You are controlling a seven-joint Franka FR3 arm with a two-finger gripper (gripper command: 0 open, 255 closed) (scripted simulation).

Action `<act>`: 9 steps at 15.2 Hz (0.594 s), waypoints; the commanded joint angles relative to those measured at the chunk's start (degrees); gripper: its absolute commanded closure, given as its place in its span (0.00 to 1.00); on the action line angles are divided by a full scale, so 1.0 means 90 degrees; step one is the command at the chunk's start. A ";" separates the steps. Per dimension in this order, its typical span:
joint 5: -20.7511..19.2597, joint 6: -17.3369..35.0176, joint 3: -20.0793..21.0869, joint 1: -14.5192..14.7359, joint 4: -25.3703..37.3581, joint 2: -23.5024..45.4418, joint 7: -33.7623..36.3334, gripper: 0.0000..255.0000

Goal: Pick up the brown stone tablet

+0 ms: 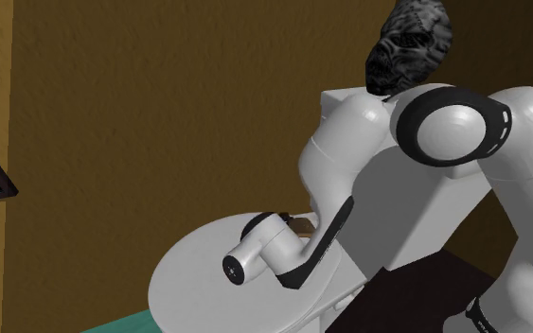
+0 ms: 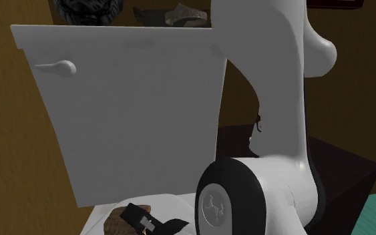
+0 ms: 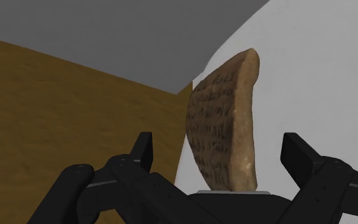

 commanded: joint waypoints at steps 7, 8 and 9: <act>-0.0108 0.0056 -0.0073 0.0060 0.0180 0.0369 0.0175 1.00; -0.0108 0.0056 -0.0073 0.0060 0.0181 0.0370 0.0175 1.00; -0.0108 0.0056 -0.0073 0.0060 0.0180 0.0370 0.0176 1.00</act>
